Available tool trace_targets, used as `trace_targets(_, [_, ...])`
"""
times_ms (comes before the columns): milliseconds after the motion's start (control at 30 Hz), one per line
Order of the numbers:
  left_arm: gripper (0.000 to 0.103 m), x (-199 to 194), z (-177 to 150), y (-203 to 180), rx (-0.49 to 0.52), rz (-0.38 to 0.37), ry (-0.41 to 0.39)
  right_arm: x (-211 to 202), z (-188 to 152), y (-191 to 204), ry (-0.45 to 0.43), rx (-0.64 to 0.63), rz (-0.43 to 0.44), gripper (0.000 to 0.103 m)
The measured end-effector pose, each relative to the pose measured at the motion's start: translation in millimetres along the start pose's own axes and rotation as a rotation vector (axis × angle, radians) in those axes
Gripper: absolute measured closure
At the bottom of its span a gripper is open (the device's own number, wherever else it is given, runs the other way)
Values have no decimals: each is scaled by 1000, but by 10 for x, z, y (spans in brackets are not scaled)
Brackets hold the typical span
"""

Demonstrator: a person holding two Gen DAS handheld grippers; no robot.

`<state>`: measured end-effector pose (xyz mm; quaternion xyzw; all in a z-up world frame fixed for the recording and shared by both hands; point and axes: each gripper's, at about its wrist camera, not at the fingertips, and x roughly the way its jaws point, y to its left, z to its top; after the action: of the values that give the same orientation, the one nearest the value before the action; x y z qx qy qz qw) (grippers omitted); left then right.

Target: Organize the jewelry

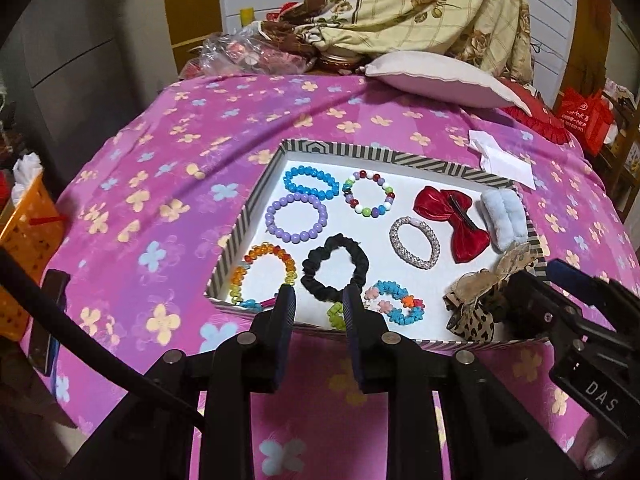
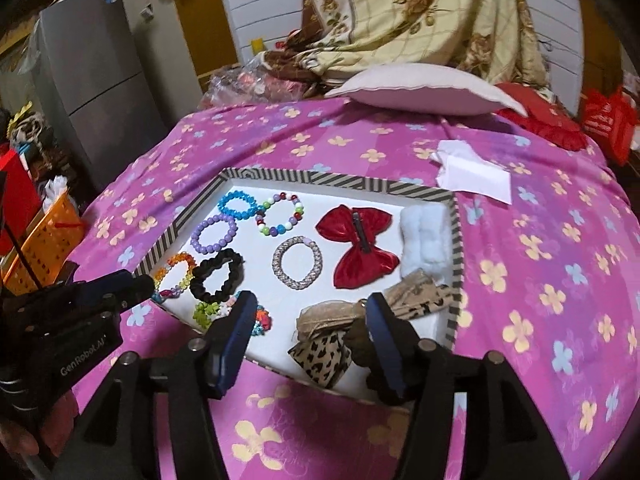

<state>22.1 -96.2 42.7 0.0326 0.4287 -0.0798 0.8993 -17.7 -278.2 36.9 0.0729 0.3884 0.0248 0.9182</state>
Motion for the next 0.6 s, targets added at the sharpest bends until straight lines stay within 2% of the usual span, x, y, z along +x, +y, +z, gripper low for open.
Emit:
trace_targets(333, [74,-201,-23,-10,-3,25,-44,-164,-81,4,-25,46,-32,39])
trace_targets(600, [74,-305,-41,2,-9,28,-66,-268,-99,83,-32,23,-43,37])
